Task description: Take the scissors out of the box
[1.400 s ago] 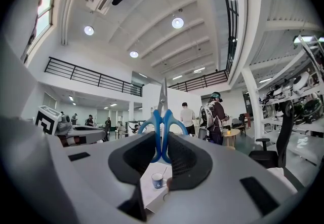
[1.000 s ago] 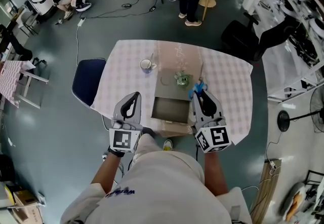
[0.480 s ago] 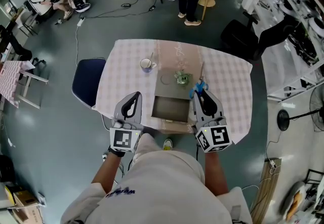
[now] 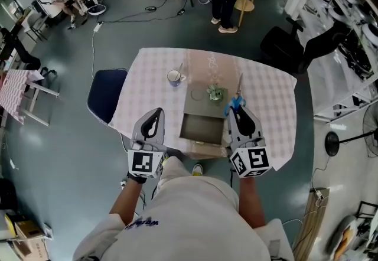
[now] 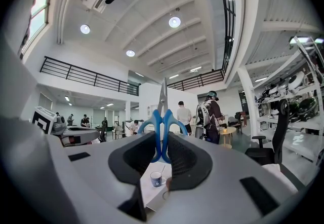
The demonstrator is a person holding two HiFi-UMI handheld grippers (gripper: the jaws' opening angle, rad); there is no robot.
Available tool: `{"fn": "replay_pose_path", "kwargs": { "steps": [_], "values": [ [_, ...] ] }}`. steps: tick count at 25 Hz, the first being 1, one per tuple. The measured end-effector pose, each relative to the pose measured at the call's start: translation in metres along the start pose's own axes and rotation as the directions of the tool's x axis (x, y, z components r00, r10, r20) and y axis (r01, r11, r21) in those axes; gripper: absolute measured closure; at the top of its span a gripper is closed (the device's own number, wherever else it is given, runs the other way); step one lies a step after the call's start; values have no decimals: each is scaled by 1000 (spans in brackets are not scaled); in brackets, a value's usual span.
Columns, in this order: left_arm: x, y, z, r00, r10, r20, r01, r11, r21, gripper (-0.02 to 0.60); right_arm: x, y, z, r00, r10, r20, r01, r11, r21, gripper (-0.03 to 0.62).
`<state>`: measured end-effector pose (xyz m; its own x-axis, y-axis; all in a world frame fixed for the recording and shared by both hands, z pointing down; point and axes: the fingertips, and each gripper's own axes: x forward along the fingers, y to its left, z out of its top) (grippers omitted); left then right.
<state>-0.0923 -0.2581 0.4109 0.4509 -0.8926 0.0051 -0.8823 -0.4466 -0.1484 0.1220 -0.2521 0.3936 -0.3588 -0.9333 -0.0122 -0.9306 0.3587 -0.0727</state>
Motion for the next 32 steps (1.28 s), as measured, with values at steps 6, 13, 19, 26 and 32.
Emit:
{"fn": "replay_pose_path", "kwargs": {
  "steps": [6, 13, 19, 26, 32],
  "values": [
    [-4, 9, 0, 1000, 21, 14, -21, 1000, -10, 580, 0, 0, 0, 1000, -11, 0, 11, 1000, -12, 513],
    [4, -6, 0, 1000, -5, 30, 5, 1000, -12, 580, -10, -9, 0, 999, -33, 8, 33, 999, -29, 513],
    [5, -21, -1, 999, -36, 16, 36, 999, -9, 580, -25, -20, -3, 998, -63, -3, 63, 998, -16, 512],
    [-3, -36, -12, 998, -50, -38, 50, 999, -5, 580, -34, -27, -22, 997, -70, -32, 71, 997, 38, 512],
    [7, -47, -9, 997, -75, -27, 75, 997, 3, 580, -33, -33, -23, 997, -74, -24, 75, 996, 50, 511]
  ]
}}
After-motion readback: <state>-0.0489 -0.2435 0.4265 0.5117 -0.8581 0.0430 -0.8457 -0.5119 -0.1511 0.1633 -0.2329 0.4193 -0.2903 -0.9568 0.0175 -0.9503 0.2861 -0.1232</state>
